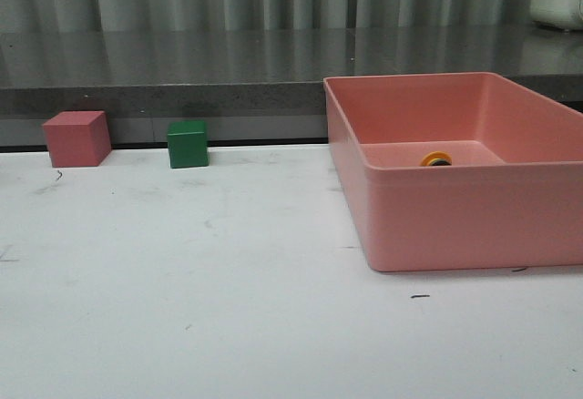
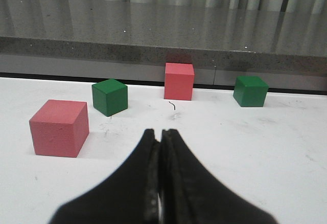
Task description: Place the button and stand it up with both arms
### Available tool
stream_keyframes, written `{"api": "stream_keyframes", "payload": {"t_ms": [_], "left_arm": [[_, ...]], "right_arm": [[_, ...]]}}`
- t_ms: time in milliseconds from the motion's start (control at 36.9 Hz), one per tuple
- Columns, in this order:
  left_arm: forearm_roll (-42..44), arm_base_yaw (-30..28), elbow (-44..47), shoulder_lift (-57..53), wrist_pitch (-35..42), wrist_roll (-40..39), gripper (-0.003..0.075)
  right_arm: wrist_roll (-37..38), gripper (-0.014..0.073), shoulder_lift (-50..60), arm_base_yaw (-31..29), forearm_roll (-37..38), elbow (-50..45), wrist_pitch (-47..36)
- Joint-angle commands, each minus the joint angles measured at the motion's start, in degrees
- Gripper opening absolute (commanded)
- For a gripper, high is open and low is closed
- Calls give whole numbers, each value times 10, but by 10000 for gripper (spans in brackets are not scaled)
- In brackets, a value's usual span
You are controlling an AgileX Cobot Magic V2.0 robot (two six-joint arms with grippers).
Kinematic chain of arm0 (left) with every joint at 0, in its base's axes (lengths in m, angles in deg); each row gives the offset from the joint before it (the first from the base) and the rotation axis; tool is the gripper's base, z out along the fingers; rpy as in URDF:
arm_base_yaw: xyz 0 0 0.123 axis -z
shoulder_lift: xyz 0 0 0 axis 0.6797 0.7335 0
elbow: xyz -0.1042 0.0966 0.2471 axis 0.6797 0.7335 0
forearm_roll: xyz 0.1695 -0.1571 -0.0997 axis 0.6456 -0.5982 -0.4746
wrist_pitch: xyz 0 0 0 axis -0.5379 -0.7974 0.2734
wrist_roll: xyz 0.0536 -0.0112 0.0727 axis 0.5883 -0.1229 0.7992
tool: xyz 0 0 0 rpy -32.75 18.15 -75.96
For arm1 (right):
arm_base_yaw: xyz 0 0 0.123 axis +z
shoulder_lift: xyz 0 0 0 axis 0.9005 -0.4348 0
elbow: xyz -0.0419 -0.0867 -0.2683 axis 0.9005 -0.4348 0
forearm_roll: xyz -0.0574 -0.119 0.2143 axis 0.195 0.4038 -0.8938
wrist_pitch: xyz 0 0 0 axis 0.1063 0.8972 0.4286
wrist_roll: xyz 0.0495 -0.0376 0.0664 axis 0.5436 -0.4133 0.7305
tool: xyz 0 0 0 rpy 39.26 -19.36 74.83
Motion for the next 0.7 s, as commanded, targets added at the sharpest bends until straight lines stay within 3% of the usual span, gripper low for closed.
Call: {"api": "stream_keyframes", "payload": {"t_ms": [0, 325, 515, 677], "left_arm": [[-5, 0, 4, -13, 59, -4, -20], [-4, 0, -4, -13, 233, -4, -20], [-4, 0, -108, 43, 152, -4, -20], [-1, 0, -217, 161, 42, -4, -20]], "right_arm": [[-3, -70, 11, -4, -4, 2, -43], [-3, -70, 11, -4, -4, 17, -128], [-3, -60, -13, -4, -14, 139, -1], [-3, -60, -124, -5, -23, 257, 79]]}}
